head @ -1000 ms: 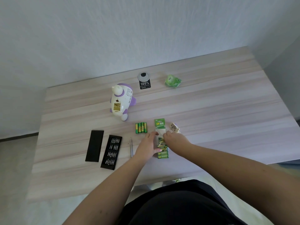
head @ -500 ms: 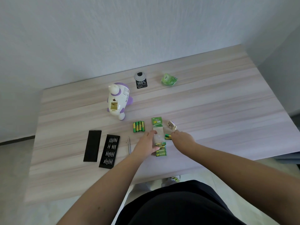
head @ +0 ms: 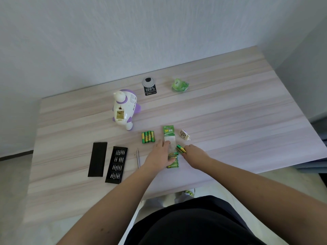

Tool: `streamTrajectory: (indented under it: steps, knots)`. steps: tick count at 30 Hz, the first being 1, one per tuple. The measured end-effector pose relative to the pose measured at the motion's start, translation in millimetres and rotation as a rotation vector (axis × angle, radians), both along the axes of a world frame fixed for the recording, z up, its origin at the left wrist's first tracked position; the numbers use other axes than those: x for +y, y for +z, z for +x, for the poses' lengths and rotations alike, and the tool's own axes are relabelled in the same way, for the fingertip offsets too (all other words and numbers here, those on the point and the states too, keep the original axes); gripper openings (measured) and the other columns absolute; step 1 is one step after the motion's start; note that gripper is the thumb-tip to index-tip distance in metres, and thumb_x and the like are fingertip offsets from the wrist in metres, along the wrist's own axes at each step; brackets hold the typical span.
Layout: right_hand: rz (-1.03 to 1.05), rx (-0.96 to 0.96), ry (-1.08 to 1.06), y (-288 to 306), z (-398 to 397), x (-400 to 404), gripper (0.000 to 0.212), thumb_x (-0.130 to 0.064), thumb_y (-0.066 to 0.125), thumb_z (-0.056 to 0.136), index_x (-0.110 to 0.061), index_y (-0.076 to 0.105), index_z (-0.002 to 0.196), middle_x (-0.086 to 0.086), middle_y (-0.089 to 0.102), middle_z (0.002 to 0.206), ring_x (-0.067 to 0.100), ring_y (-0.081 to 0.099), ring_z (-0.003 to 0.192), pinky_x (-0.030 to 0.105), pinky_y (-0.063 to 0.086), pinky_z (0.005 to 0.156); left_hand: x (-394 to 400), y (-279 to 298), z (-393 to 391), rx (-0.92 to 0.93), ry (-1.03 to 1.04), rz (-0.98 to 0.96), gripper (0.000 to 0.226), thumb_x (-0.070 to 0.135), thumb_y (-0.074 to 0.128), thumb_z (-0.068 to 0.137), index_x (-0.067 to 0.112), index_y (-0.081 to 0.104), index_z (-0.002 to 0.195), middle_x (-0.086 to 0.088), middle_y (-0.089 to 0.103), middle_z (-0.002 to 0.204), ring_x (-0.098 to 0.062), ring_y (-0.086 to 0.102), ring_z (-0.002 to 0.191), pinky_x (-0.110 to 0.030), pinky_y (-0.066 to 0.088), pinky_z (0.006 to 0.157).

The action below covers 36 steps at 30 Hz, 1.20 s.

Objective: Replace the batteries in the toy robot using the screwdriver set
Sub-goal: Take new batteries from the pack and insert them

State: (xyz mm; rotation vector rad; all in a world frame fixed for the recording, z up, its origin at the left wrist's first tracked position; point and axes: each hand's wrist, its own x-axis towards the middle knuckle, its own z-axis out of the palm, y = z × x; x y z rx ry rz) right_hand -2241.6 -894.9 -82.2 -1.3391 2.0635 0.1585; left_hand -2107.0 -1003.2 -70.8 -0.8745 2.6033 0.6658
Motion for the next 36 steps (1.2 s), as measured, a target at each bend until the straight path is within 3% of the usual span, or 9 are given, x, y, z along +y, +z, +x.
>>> streamTrajectory:
  steps: [5, 11, 18, 23, 29, 31, 34, 36]
  knots:
    - [0.006, -0.075, -0.074, 7, 0, 0, 0.032, -0.02, 0.037, 0.104, -0.008, 0.05, 0.131, 0.015, 0.05, 0.126, 0.03, 0.052, 0.113, 0.039, 0.048, 0.092, 9, -1, -5, -0.009, -0.012, -0.108, 0.061, 0.044, 0.061, 0.089, 0.009, 0.039, 0.133, -0.013, 0.042, 0.127, -0.026, 0.047, 0.116, -0.032, 0.038, 0.1]
    - [0.001, -0.115, -0.174, 4, 1, -1, 0.036, -0.032, 0.037, 0.103, -0.006, 0.051, 0.124, 0.014, 0.053, 0.122, 0.03, 0.056, 0.108, 0.036, 0.045, 0.086, 16, -3, -9, -0.016, -0.017, -0.109, 0.054, 0.039, 0.06, 0.09, 0.008, 0.041, 0.13, -0.013, 0.042, 0.128, -0.027, 0.049, 0.114, -0.032, 0.039, 0.097]
    - [0.014, -0.123, -0.175, 6, 2, -3, 0.035, -0.031, 0.037, 0.103, -0.005, 0.051, 0.123, 0.014, 0.053, 0.122, 0.031, 0.057, 0.108, 0.037, 0.046, 0.087, 14, 1, -13, -0.056, -0.035, -0.139, 0.051, 0.038, 0.062, 0.09, 0.007, 0.042, 0.125, -0.012, 0.045, 0.123, -0.026, 0.054, 0.11, -0.032, 0.044, 0.091]
    - [0.018, -0.117, -0.161, 7, 4, -2, 0.032, -0.028, 0.035, 0.103, -0.005, 0.051, 0.12, 0.015, 0.052, 0.12, 0.031, 0.058, 0.103, 0.037, 0.046, 0.083, 19, -3, -14, -0.051, -0.05, -0.172, 0.037, 0.022, 0.055, 0.093, 0.007, 0.042, 0.124, -0.012, 0.044, 0.124, -0.026, 0.052, 0.112, -0.032, 0.044, 0.09]
    - [-0.005, -0.187, -0.223, 14, 1, 0, 0.032, -0.023, 0.037, 0.102, -0.002, 0.052, 0.121, 0.018, 0.054, 0.12, 0.033, 0.056, 0.106, 0.039, 0.045, 0.087, 10, -4, -8, 0.007, 0.008, -0.074, 0.055, 0.038, 0.067, 0.087, 0.008, 0.043, 0.126, -0.011, 0.044, 0.125, -0.027, 0.052, 0.113, -0.035, 0.045, 0.092]
    - [0.021, -0.212, -0.233, 17, -1, 2, 0.029, -0.022, 0.036, 0.102, -0.003, 0.053, 0.115, 0.018, 0.057, 0.116, 0.03, 0.055, 0.098, 0.036, 0.045, 0.081, 6, -4, -5, 0.048, 0.054, 0.009, 0.063, 0.042, 0.07, 0.084, 0.009, 0.043, 0.131, -0.01, 0.043, 0.128, -0.028, 0.051, 0.115, -0.035, 0.043, 0.097]
    - [0.004, -0.398, -0.454, 20, -2, 10, 0.023, -0.027, 0.038, 0.102, -0.01, 0.052, 0.095, 0.01, 0.065, 0.095, 0.021, 0.059, 0.077, 0.033, 0.047, 0.072, 1, 0, 3, 0.12, 0.119, 0.094, 0.069, 0.046, 0.071, 0.082, 0.012, 0.043, 0.136, -0.007, 0.043, 0.132, -0.025, 0.046, 0.121, -0.035, 0.04, 0.1]
    - [-0.06, -0.621, -0.66, 28, -2, 16, 0.023, -0.026, 0.042, 0.102, -0.008, 0.055, 0.096, 0.006, 0.063, 0.086, 0.017, 0.061, 0.071, 0.029, 0.051, 0.07, -1, 7, 8, 0.169, 0.166, 0.102, 0.064, 0.046, 0.067, 0.085, 0.014, 0.045, 0.136, -0.004, 0.043, 0.133, -0.022, 0.045, 0.12, -0.033, 0.04, 0.1]
